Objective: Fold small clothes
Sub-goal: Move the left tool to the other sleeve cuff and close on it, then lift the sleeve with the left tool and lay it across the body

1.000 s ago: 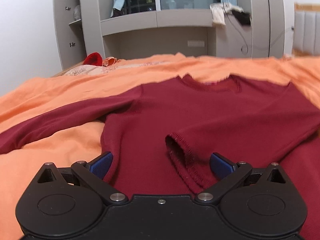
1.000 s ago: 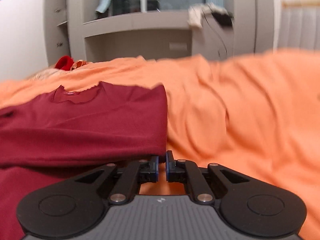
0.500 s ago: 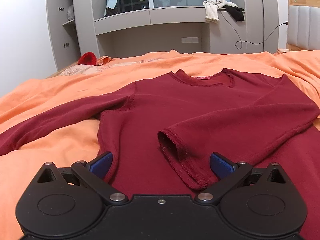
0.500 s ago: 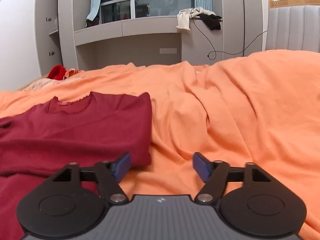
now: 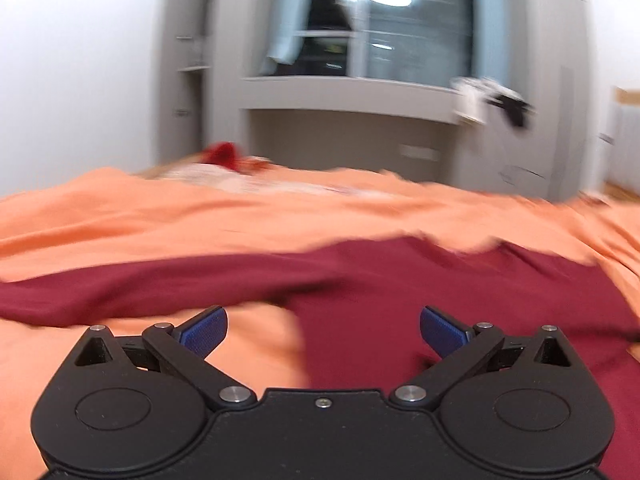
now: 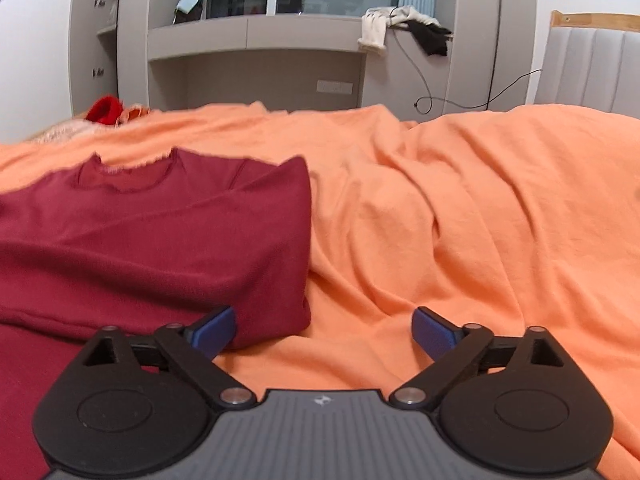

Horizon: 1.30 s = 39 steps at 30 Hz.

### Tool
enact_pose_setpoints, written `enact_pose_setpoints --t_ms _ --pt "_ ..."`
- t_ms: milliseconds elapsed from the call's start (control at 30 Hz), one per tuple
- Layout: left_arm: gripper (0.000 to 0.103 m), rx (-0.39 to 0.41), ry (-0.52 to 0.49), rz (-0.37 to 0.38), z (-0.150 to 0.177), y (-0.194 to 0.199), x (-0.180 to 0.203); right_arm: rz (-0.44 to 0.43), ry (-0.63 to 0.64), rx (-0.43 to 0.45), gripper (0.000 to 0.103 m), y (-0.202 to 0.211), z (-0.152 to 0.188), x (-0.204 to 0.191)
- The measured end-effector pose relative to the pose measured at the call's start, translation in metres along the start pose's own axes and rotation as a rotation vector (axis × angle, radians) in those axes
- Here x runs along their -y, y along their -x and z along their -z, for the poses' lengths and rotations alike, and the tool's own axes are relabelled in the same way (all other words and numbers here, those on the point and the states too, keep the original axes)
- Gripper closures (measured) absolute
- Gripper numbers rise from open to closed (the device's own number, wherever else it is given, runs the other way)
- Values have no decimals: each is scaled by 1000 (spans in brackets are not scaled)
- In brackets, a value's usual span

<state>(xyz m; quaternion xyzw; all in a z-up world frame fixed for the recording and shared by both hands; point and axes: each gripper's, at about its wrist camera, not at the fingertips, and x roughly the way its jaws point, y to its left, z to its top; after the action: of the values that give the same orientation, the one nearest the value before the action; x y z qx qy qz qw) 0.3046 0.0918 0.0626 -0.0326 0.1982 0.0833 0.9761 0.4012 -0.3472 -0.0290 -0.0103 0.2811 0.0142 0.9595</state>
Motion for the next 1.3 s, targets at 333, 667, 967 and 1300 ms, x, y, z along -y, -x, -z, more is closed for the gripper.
enact_pose_setpoints --t_ms 333,667,967,1300 --pt "1 28 420 -347 -6 13 -164 -253 -84 201 0 53 -8 -4" --pt "1 49 645 -432 5 -10 -233 -326 -24 203 0 66 0 -33" --pt "70 63 758 -633 3 -35 -252 -337 -48 172 0 62 9 -28" --pt "98 377 655 -421 -25 -14 -218 -347 -32 140 0 58 13 -34"
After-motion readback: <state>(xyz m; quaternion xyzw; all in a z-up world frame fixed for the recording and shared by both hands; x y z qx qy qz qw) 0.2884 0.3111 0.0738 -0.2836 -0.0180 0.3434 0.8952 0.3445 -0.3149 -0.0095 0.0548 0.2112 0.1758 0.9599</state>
